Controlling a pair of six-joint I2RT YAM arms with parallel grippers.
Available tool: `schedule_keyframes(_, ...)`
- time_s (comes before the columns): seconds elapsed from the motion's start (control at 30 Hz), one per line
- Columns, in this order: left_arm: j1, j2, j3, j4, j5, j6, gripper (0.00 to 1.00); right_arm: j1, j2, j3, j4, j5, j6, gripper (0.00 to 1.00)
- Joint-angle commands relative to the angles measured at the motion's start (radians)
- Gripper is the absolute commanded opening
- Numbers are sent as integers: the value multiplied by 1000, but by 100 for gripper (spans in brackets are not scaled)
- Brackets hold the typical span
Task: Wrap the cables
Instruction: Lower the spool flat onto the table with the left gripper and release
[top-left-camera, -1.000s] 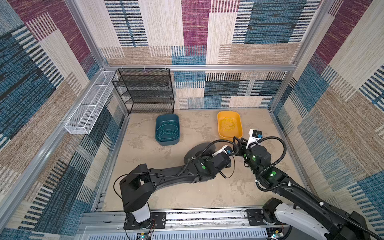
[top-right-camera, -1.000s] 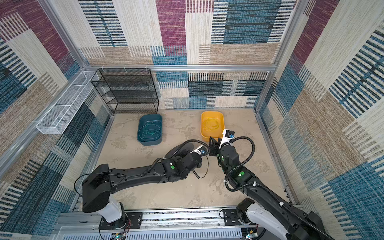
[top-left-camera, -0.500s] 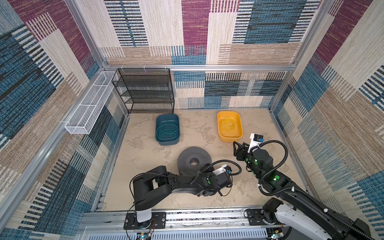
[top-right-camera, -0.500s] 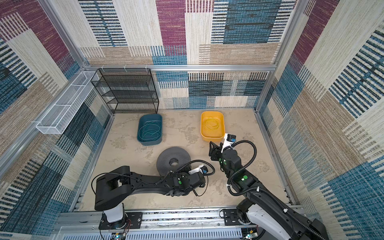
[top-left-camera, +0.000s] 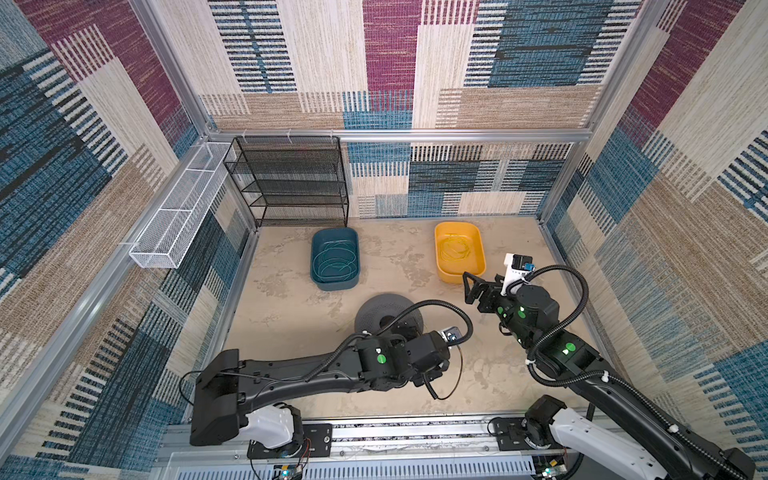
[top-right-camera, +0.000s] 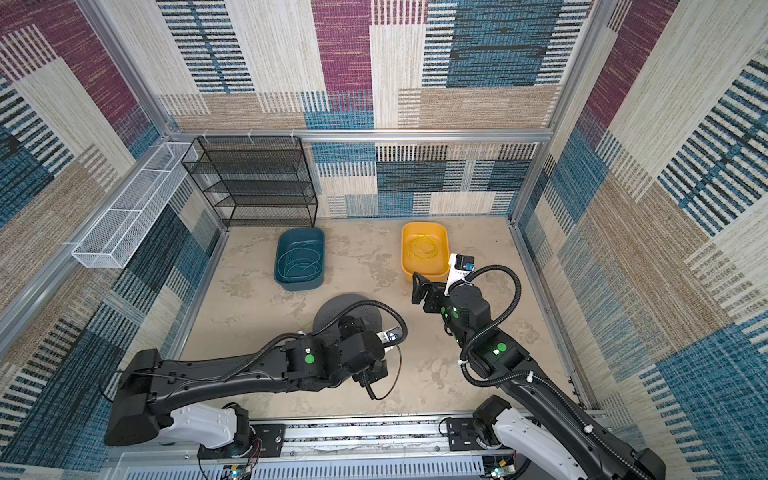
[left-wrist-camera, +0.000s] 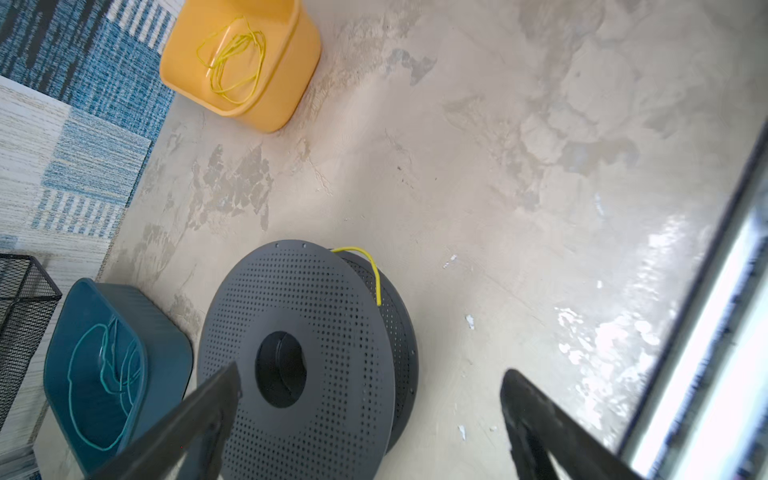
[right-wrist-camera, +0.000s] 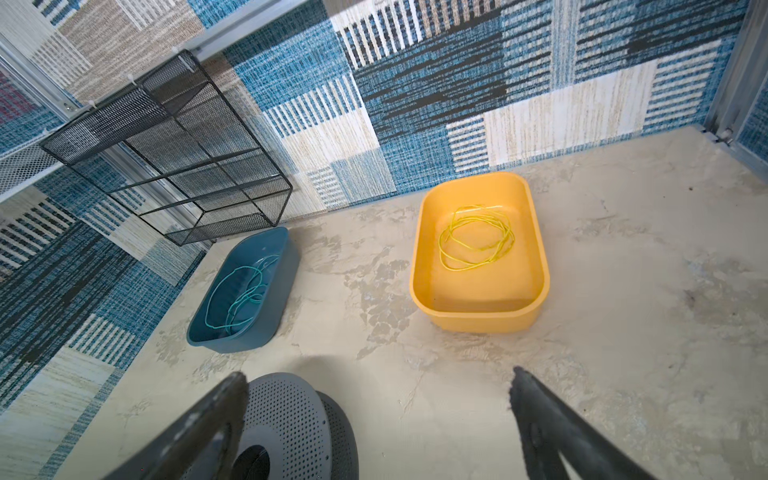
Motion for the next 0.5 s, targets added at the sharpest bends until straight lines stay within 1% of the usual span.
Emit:
schedule_keyframes(0.0, -1, -94, 18, -55, -24, -41, 99, 0, -26, 20, 40, -50, -73, 100)
schedule_keyframes(0.03, 0, -134, 4, -25, -40, -32, 99, 1, -32, 20, 61, -63, -74, 99)
schedule_keyframes(0.07, 2, -173, -26, 34, -54, -3, 99, 1, -37, 12, 75, -53, -26, 99)
schedule_keyframes(0.1, 2, -204, -53, 88, -77, 32, 99, 0, -35, -5, 105, -41, -37, 99)
schedule_keyframes(0.13, 8, -238, -80, 138, -109, 65, 99, 0, -31, -18, 127, -21, -88, 99)
schedule_keyframes(0.17, 19, -265, -117, 206, -122, 128, 99, 1, -24, -24, 135, 11, -107, 99)
schedule_keyframes(0.2, 35, -299, -182, 301, -121, 225, 99, 0, -21, -39, 160, 74, -124, 99)
schedule_keyframes(0.23, 53, -330, -262, 433, -172, 287, 99, 1, -21, -72, 220, 117, -197, 99)
schedule_keyframes(0.27, 80, -355, -330, 555, -251, 289, 99, 1, -25, -122, 298, 130, -291, 99)
schedule_keyframes(0.3, 136, -389, -390, 638, -278, 264, 99, 1, -32, -184, 425, 150, -399, 99)
schedule_keyframes(0.37, 301, -462, -487, 662, -150, 162, 99, -9, -28, -320, 694, 155, -605, 99)
schedule_keyframes(0.4, 381, -493, -553, 728, -151, 113, 99, -25, -16, -379, 803, 101, -695, 99)
schedule_keyframes(0.43, 448, -512, -630, 827, -140, 116, 99, -58, 6, -421, 886, 52, -739, 99)
schedule_keyframes(0.47, 505, -517, -699, 934, -125, 138, 99, -94, 33, -452, 950, 26, -743, 99)
